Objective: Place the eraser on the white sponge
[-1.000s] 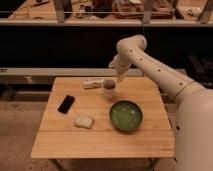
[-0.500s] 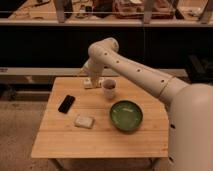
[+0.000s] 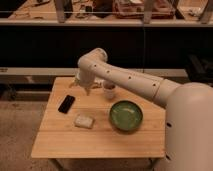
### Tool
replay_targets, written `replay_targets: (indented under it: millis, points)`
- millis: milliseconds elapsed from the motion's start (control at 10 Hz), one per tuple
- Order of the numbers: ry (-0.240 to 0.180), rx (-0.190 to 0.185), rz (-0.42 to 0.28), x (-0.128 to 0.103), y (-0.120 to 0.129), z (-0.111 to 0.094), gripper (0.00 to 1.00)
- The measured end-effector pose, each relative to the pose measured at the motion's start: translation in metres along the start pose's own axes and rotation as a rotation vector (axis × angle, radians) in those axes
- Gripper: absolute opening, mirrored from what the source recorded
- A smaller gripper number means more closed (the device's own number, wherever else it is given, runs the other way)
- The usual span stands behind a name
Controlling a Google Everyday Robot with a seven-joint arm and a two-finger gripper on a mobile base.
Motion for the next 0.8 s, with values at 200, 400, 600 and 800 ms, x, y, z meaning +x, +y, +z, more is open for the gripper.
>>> replay_targets:
  millis: [200, 400, 600, 800]
  points:
    - [0.002, 0.011, -0.013, 0.003, -0.004, -0.003, 0.65]
    - [-0.010, 0.042, -0.074, 0.011, -0.021, -0.002, 0.65]
    - [-0.070, 0.052, -0.198, 0.011, -0.050, 0.010, 0.65]
    - [-0.122, -0.006, -0.299, 0.012, -0.065, 0.032, 0.65]
